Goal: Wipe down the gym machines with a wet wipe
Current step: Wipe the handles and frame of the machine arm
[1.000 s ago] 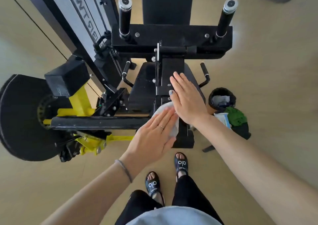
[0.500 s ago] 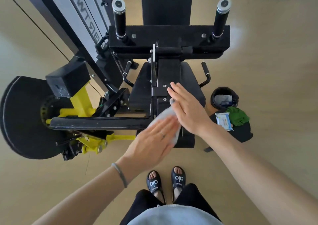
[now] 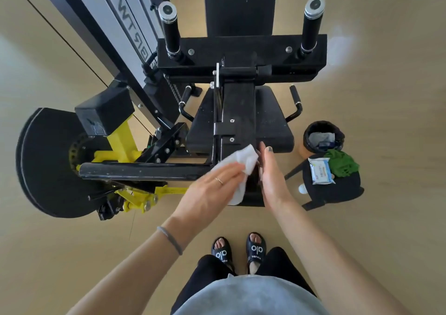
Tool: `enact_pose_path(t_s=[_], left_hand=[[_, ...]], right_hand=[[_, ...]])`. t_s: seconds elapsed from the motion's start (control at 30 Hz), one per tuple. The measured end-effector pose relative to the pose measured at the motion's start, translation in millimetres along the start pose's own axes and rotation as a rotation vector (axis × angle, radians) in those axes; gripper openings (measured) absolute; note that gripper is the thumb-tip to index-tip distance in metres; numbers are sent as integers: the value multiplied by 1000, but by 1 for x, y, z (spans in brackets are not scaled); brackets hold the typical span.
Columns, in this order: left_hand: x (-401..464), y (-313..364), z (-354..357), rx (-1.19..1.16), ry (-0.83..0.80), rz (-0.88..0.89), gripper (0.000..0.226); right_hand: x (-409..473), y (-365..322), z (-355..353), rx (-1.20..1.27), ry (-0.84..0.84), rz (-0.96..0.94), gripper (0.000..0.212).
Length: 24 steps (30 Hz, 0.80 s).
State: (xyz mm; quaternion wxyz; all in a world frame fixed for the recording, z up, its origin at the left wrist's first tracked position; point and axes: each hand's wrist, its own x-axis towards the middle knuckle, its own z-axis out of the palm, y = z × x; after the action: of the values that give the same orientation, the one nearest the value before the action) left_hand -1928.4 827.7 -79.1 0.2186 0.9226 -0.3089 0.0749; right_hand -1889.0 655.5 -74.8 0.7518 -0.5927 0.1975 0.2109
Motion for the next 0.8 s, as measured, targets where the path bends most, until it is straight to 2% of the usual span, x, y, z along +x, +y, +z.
enact_pose_path(t_s=[0.07, 0.23, 0.37, 0.47, 0.57, 0.67, 0.8], left_hand=[[5, -5, -4, 0, 48, -72, 31], [-4, 9, 5, -15, -63, 168, 30], [0, -3, 0, 22, 44, 56, 13], [-13, 0, 8, 88, 46, 73, 9], [-17, -13, -1, 112, 49, 60, 8], [-17, -27, -14, 203, 11, 7, 33], [-26, -29, -11, 279, -23, -50, 49]], right_hand=[[-1, -2, 1, 16, -11, 37, 57], [-1, -5, 11, -53, 86, 115, 62], [-3, -4, 13, -122, 179, 52, 49], [-8, -3, 22, -210, 259, -39, 48], [-4, 6, 26, -608, 362, -201, 56], [1, 8, 31, -990, 452, -465, 63], [6, 12, 45, -1208, 449, -574, 60]])
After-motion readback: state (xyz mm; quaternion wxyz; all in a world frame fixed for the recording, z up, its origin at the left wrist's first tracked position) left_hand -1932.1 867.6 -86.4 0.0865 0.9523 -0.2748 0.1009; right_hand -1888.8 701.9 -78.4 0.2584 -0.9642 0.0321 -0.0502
